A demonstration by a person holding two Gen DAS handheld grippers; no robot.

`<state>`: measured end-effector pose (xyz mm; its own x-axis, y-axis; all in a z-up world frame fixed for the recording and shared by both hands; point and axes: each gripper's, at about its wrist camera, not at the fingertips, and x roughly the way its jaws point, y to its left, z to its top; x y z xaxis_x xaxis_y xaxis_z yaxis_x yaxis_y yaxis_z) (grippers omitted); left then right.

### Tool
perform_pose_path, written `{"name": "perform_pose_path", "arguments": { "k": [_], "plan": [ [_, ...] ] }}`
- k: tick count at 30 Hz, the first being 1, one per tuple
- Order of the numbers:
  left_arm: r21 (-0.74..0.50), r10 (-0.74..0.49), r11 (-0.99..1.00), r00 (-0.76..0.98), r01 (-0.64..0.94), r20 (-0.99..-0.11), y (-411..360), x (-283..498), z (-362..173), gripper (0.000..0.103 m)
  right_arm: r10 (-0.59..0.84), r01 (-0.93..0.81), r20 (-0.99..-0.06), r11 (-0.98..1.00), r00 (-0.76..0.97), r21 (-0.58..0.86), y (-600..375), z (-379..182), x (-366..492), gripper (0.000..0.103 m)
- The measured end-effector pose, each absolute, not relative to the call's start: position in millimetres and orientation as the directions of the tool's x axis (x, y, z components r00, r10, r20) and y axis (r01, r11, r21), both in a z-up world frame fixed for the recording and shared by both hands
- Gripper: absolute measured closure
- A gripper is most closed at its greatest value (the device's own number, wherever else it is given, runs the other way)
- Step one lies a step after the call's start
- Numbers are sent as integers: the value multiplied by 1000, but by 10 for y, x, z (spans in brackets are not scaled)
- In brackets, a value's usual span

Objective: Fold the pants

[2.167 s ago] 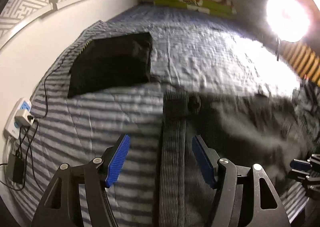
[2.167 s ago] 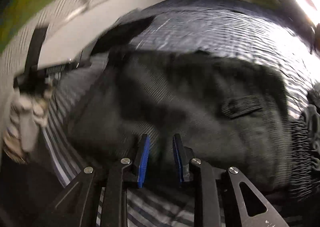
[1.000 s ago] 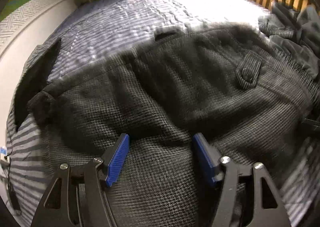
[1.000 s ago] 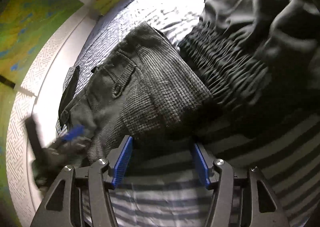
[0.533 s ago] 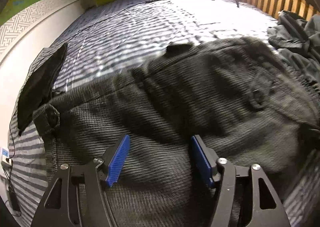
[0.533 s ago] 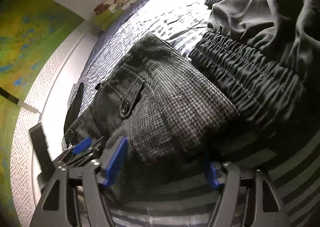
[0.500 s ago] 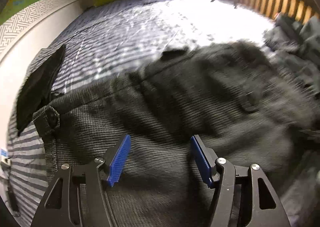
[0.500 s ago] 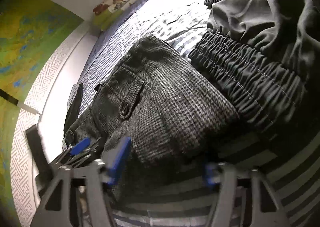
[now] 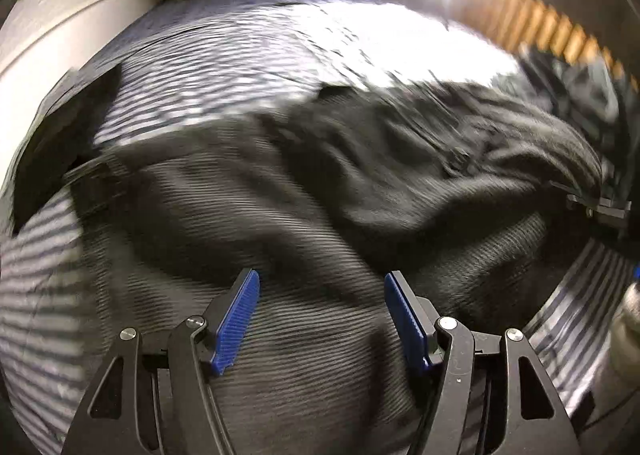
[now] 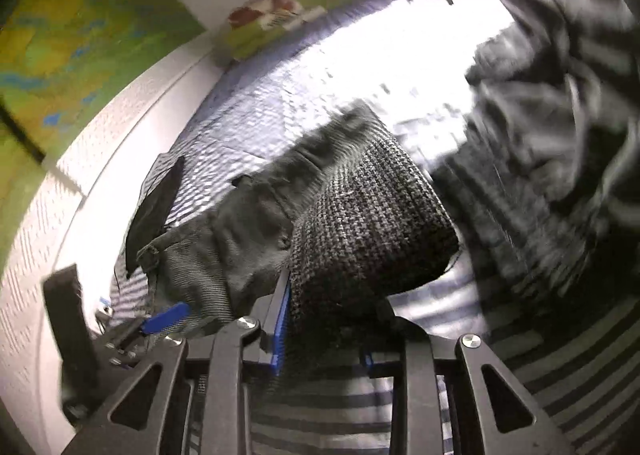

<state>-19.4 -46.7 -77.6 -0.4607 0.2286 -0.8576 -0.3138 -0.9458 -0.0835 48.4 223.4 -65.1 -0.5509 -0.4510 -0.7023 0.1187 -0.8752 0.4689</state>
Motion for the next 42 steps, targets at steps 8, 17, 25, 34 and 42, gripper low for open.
{"name": "perform_pose_path", "arguments": {
  "k": [8,17,25,34,42],
  "plan": [
    [-375,358,-925,-473,-62,-805,-1468,-370,-686,36,-402,212,-684,-913,-608,348,1848,-299,543,83],
    [-76,230,-922,-379,-381,-896,-394,40,-1062,37,-386,209,-693,-921,-609,329,1825,-237,586,85],
    [-202,233,-972,-535,-116,-812,-1506,-100,-498,36,-395,386,-633,-908,-666,161,1254,152,755,86],
    [-420,161,-870,-657,258,-737,-3267,98,-219,36,-476,732,-658,-660,-583,-171,-281,16,1405,88],
    [-374,145,-897,-641,237,-753,-3391,90,-266,36,-394,800,-745,-519,-538,-302,-979,-632,1673,89]
  ]
}}
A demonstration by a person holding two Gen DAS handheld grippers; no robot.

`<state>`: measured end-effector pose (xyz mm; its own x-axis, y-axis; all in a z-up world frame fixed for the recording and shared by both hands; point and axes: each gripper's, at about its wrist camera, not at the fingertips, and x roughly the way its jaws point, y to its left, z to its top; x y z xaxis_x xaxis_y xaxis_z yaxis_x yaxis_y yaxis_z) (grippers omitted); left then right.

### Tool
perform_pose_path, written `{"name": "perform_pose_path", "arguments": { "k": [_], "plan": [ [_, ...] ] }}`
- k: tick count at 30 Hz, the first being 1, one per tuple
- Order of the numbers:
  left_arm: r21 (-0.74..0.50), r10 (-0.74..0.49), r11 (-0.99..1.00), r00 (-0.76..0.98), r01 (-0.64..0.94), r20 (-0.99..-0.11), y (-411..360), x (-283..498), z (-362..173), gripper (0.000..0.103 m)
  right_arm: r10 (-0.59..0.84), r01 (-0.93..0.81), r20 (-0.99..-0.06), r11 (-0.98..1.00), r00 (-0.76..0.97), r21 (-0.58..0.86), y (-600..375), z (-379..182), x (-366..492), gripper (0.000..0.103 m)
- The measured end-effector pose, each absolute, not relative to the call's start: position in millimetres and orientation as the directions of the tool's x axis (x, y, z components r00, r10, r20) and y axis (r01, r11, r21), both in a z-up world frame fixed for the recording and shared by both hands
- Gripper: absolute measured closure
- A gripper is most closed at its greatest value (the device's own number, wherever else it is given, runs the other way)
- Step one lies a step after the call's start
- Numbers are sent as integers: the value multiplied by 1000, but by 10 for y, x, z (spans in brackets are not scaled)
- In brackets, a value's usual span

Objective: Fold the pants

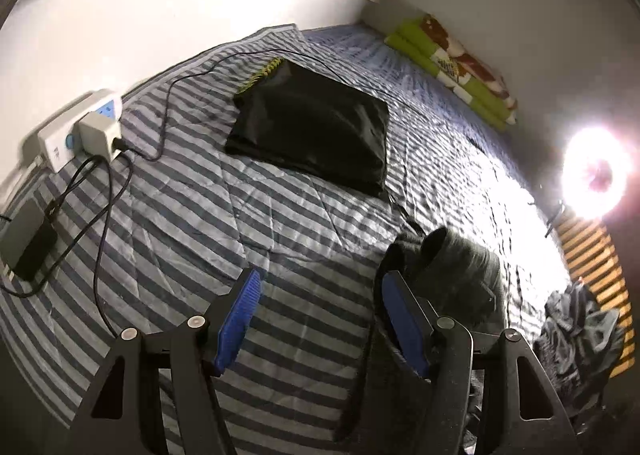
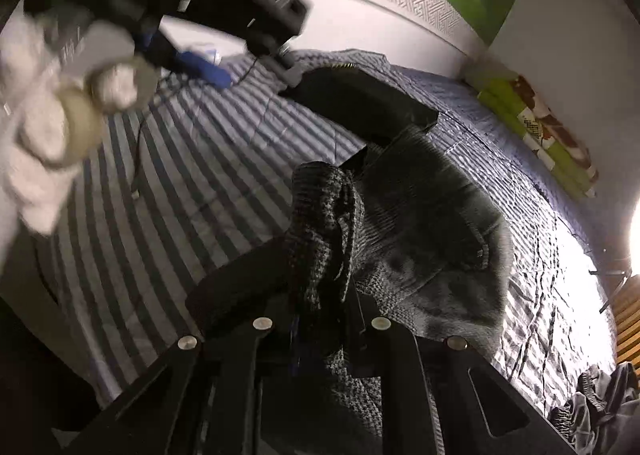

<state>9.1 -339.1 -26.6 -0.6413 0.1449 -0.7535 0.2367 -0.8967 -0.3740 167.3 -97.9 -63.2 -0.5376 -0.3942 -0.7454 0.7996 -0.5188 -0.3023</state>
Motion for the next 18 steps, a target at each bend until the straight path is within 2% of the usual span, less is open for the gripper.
{"name": "perform_pose_path", "arguments": {
  "k": [3,6,8,9,11,14,16,18],
  "plan": [
    [-368,156,-906,-643,209,-750,-3242,35,-292,36,-386,797,-741,-508,-550,-327,-980,-694,1726,89],
    [-351,161,-919,-643,178,-748,-3089,24,-268,36,-411,821,-745,-477,-525,-315,-913,-659,1825,81],
    [-336,168,-930,-642,148,-748,-2956,4,-263,36,-491,863,-743,-449,-455,-232,-748,-504,1952,69],
    [-330,173,-935,-640,133,-749,-2897,-6,-256,36,-521,876,-740,-441,-426,-194,-660,-453,2002,68],
    [-299,175,-950,-633,94,-754,-2721,-43,-248,36,-579,881,-717,-462,-388,-102,-343,-305,2035,68],
    [-256,180,-966,-614,37,-768,-2402,-136,-268,36,-584,810,-686,-586,-435,-16,138,-210,1844,68],
    [-245,192,-969,-605,6,-773,-2231,-184,-280,36,-552,725,-705,-684,-445,77,488,-275,1610,68],
    [-219,194,-975,-594,-31,-781,-2007,-256,-298,36,-557,619,-726,-751,-404,232,870,-403,1358,68]
  ]
}}
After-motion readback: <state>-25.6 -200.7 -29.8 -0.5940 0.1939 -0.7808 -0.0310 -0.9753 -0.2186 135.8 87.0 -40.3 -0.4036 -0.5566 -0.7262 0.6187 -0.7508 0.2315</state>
